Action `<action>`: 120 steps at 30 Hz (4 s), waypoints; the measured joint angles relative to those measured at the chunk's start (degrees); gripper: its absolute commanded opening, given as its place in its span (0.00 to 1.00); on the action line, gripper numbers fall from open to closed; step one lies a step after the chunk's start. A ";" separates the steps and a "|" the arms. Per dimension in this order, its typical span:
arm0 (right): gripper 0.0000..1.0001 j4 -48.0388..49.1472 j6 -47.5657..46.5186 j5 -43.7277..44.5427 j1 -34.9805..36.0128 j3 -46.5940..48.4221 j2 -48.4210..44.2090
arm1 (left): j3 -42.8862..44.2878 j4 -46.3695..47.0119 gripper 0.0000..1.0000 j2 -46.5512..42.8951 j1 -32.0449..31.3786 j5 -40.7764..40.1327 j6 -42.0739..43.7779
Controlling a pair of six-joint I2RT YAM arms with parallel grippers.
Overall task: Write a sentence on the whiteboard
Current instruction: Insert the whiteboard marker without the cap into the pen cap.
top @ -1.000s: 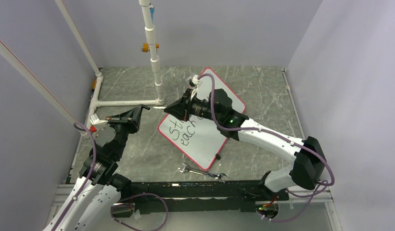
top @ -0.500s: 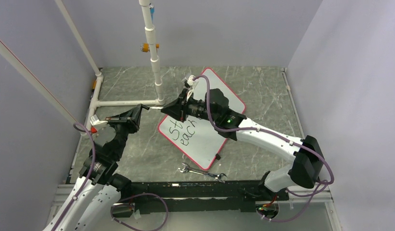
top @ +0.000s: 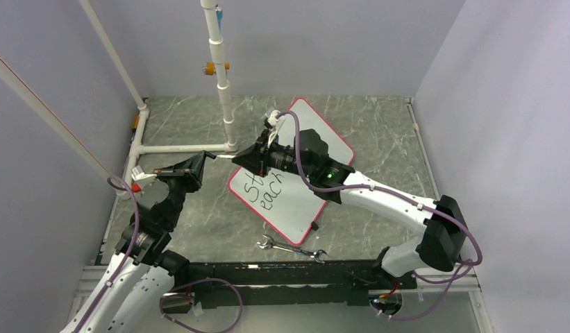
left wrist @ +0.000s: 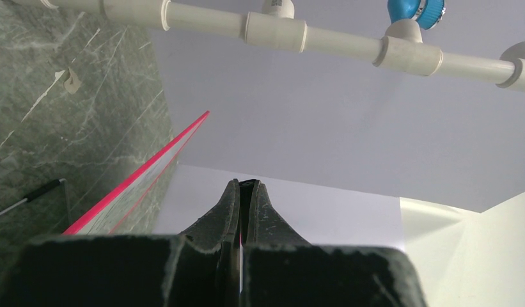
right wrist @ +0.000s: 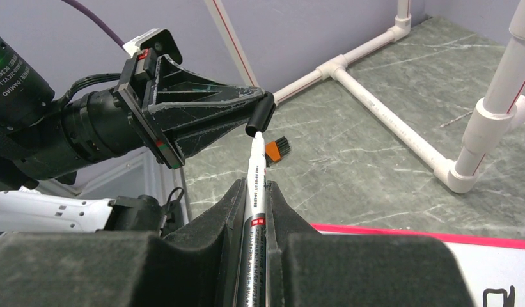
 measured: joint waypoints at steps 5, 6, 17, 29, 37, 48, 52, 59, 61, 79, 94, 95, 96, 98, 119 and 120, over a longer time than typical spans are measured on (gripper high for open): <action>0.00 -0.11 -0.48 0.61 0.37 0.04 0.00 | -0.02 -0.09 0.00 0.07 -0.02 -0.37 -0.37; 0.00 -0.17 -0.59 0.74 0.44 0.07 0.00 | 0.00 -0.11 0.00 0.04 -0.02 -0.39 -0.39; 0.00 -0.72 -1.09 1.73 0.98 0.42 0.28 | 0.00 -0.98 0.00 -0.07 -0.02 -0.87 -1.20; 0.00 -3.04 -2.58 3.56 1.99 0.55 0.26 | 0.90 -2.38 0.00 -0.15 -0.09 -1.77 -1.25; 0.00 -3.02 -2.97 3.58 2.14 0.74 0.20 | 0.92 -2.51 0.00 0.11 -0.13 -1.95 -1.25; 0.00 -2.97 -3.08 3.58 2.40 0.74 -0.07 | 0.94 -2.49 0.00 0.22 -0.13 -1.88 -1.25; 0.00 -2.93 -3.30 3.61 2.51 0.74 -0.07 | 0.94 -2.47 0.00 0.22 -0.13 -1.86 -1.27; 0.00 -2.80 -3.45 3.63 2.56 1.16 -0.07 | 0.94 -2.49 0.00 0.20 -0.13 -1.86 -1.27; 0.00 -2.78 -3.45 3.67 2.60 1.18 -0.07 | 0.94 -2.51 0.00 0.20 -0.13 -1.86 -1.29; 0.00 -2.56 -3.45 4.50 2.80 2.51 0.31 | 0.94 -2.47 0.00 0.13 -0.13 -1.68 -1.44; 0.00 -2.32 -3.45 5.20 3.02 3.21 1.46 | 0.94 -2.73 0.00 0.07 -0.13 -1.44 -2.56; 0.00 -2.29 -3.45 5.38 3.08 3.21 1.44 | 0.94 -2.71 0.00 0.07 -0.13 -1.53 -2.71; 0.00 -2.32 -3.45 5.51 3.15 3.21 1.38 | 0.94 -2.69 0.00 0.07 -0.13 -1.68 -2.75; 0.00 -2.34 -3.48 5.90 3.28 3.21 1.31 | 0.94 -2.64 0.00 0.07 -0.13 -1.86 -2.84; 0.00 -1.70 -3.61 7.45 3.65 2.54 0.72 | 1.27 -2.51 0.00 0.59 -0.13 -2.34 -4.24; 0.00 -1.64 -3.58 7.67 3.65 2.27 0.59 | 1.27 -2.51 0.00 0.74 -0.13 -2.36 -4.26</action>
